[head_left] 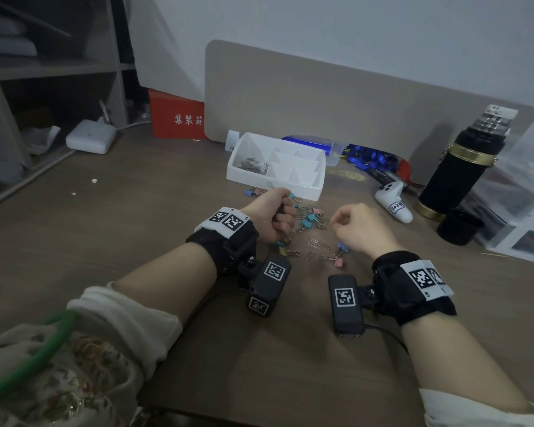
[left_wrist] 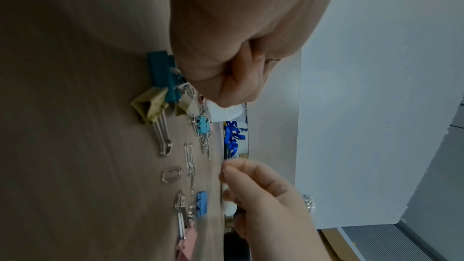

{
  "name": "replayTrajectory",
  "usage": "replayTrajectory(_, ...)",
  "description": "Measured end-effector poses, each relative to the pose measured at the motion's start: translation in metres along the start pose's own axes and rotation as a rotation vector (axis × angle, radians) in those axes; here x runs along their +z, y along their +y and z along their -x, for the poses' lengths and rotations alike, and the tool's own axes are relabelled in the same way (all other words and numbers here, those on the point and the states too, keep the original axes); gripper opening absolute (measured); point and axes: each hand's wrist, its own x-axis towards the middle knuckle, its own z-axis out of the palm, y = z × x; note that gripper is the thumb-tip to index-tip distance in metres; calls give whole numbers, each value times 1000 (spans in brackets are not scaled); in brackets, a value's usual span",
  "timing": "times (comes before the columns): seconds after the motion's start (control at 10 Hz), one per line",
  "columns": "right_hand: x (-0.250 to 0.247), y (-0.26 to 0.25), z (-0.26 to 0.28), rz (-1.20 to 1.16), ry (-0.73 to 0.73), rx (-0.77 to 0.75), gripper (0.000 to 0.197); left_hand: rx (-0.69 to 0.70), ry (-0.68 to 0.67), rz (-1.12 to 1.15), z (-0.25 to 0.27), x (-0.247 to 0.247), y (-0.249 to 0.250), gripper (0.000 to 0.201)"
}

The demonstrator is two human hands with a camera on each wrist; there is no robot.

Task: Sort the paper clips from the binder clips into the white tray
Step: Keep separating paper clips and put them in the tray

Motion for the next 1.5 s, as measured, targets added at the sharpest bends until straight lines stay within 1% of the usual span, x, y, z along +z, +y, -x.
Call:
replayTrajectory(0.1,-6,1,0,95,-75,89,11,-1,6,-3,0,0,1,43)
replayTrajectory(0.2,-6,-5,4,90,-207,115,22,-2,9,-4,0,0,0,44)
replayTrajectory(0.3,-3,-9,6,70,-230,64,18,-3,10,-2,0,0,0,44)
replayTrajectory(0.4,-1,-11,7,37,-187,-1,9,-5,6,-2,1,1,0,43)
replayTrajectory(0.5,1,-9,4,64,-143,0,12,-11,2,2,1,1,0,43)
replayTrajectory(0.6,3,-5,2,147,-169,62,18,-17,-3,0,1,1,0,44)
replayTrajectory(0.7,2,-3,2,174,-149,102,24,-15,1,0,1,1,0,44)
replayTrajectory(0.8,2,-3,1,182,-149,100,28,-11,3,-3,2,1,0,44)
replayTrajectory(0.9,4,-3,0,180,-132,95,21,-11,2,-4,2,2,0,44)
replayTrajectory(1.0,5,-3,0,172,-134,86,19,-7,4,-4,2,2,0,44)
replayTrajectory(1.1,7,-3,-1,151,-136,45,26,-8,6,-5,3,2,0,45)
replayTrajectory(1.2,9,-4,0,104,-131,-1,27,-3,6,-8,3,3,0,44)
replayTrajectory(1.3,10,-6,2,69,-143,-59,26,-2,8,-6,4,3,-1,44)
replayTrajectory(1.4,9,-9,3,43,-125,-97,25,-1,10,-7,5,3,-1,44)
replayTrajectory(1.5,9,-9,5,1,-122,-139,18,-3,11,-12,4,3,-1,43)
